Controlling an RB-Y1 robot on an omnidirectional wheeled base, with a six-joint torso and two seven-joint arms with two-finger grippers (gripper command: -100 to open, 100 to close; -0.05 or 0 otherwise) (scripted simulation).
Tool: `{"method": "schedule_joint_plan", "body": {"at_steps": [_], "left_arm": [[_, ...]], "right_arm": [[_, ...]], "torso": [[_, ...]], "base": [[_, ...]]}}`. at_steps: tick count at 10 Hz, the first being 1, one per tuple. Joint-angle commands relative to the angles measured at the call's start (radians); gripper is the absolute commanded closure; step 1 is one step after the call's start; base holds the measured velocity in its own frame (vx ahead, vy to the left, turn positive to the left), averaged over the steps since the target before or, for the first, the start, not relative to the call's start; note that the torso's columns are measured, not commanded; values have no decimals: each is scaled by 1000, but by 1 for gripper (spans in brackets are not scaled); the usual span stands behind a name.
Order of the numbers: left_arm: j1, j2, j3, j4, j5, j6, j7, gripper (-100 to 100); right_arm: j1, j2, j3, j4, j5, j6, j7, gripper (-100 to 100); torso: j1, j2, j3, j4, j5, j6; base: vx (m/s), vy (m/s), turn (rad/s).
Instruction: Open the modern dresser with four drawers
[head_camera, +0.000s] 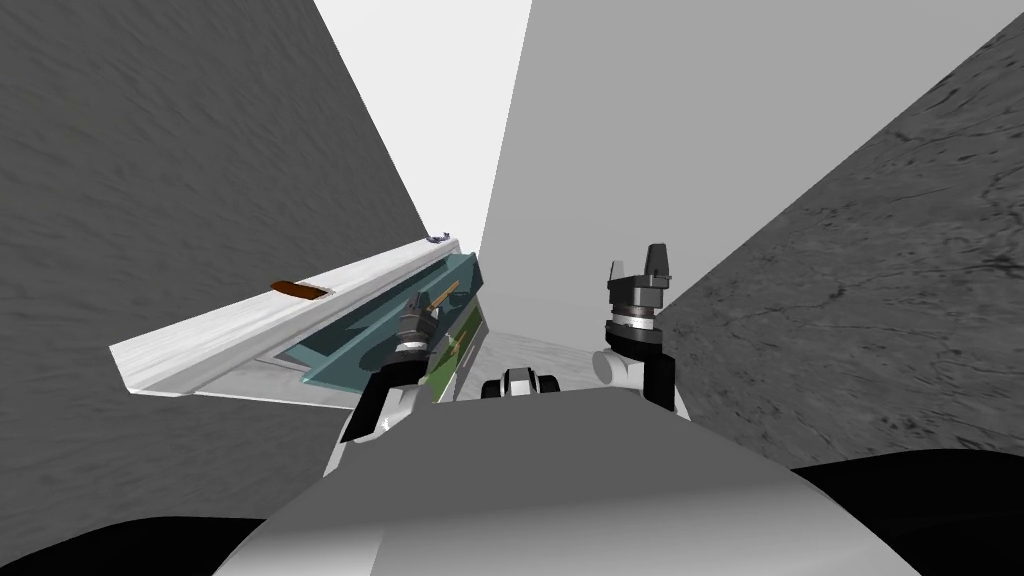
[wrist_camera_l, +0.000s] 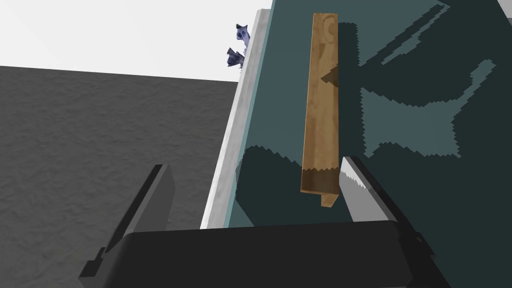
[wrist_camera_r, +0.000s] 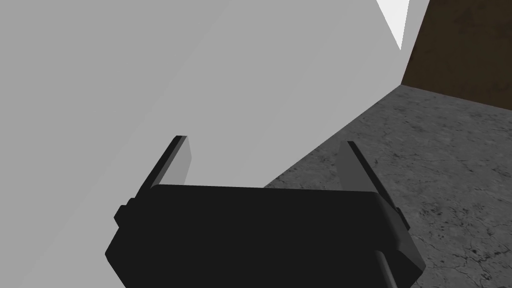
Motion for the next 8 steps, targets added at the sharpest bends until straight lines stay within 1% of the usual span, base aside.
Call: {"method": "schedule_joint_plan", "body": {"at_steps": [1, 2, 3, 8], "left_arm": [[25, 3, 0, -55, 6, 13, 3, -100], [37, 4, -2, -40, 6, 13, 3, -100], [39, 4, -2, -39, 6, 15, 3, 0], [42, 4, -3, -33, 6, 20, 3, 0]], "right_arm": [[0, 0, 0, 0, 0, 0, 0, 0], [0, 0, 0, 0, 0, 0, 0, 0], [0, 0, 0, 0, 0, 0, 0, 0], [0, 0, 0, 0, 0, 0, 0, 0]], "torso": [[-1, 1, 1, 1, -1, 0], [-3, 2, 1, 2, -2, 0], [-2, 2, 2, 0, 0, 0], [3, -1, 0, -3, 3, -2]], "base": [[31, 4, 6], [11, 5, 10], [0, 0, 0], [0, 0, 0]]}}
